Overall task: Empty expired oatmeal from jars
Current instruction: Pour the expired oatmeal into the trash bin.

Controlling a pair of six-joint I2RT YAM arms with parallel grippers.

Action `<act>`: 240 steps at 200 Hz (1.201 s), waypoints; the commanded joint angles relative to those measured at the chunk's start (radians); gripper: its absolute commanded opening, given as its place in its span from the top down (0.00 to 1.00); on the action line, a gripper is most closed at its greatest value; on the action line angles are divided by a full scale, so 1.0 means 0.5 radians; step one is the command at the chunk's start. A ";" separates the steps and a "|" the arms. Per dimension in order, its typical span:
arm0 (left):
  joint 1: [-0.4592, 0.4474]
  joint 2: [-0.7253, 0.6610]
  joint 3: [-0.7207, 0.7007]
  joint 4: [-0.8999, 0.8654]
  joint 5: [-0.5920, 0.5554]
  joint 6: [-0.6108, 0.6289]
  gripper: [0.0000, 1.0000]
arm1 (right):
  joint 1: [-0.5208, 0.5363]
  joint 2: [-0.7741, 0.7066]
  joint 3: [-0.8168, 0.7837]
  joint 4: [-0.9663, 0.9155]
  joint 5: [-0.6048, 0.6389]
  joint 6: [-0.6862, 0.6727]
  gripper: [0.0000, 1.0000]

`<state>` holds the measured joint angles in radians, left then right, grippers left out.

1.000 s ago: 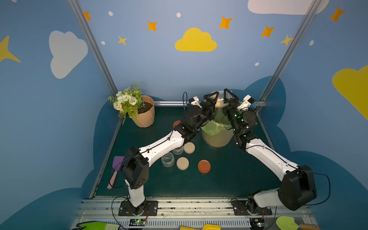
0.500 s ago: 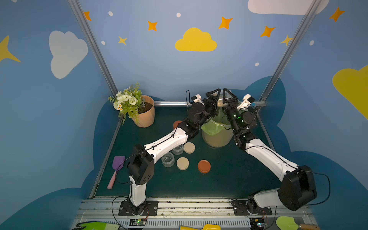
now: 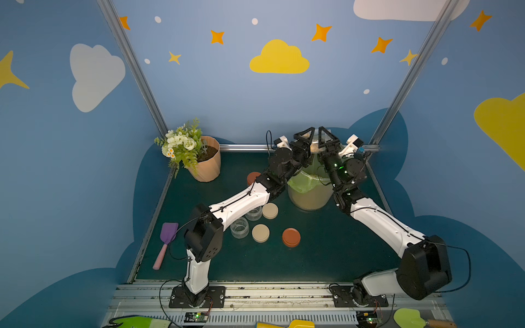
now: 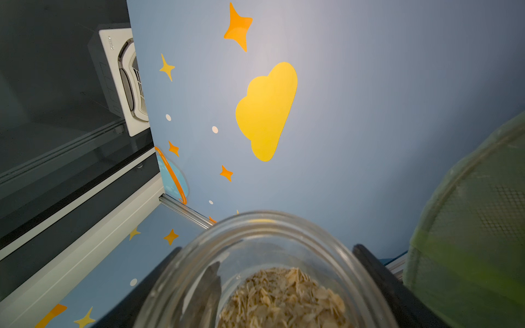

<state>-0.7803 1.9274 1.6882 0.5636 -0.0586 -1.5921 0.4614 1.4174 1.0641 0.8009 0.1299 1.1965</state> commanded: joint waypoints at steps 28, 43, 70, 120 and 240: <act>0.034 0.025 0.044 0.198 0.052 0.109 0.71 | 0.035 -0.176 -0.016 -0.297 -0.093 -0.132 0.14; 0.045 0.032 0.053 0.200 0.071 0.120 0.72 | 0.031 -0.256 -0.035 -0.427 -0.059 -0.215 0.11; 0.065 0.023 0.047 0.187 0.083 0.153 0.72 | 0.007 -0.372 0.025 -0.823 -0.011 -0.303 0.09; 0.079 0.008 -0.041 0.231 0.080 0.187 0.73 | -0.113 -0.566 -0.030 -1.057 -0.107 -0.387 0.05; 0.228 0.014 0.152 -0.443 0.396 1.073 0.77 | -0.347 -1.115 -0.245 -1.832 -0.189 -0.744 0.02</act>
<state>-0.6857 1.9488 1.6848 0.4179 0.0811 -1.2671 0.3080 0.9409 0.9421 0.0196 0.0422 0.9081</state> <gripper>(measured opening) 0.856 0.977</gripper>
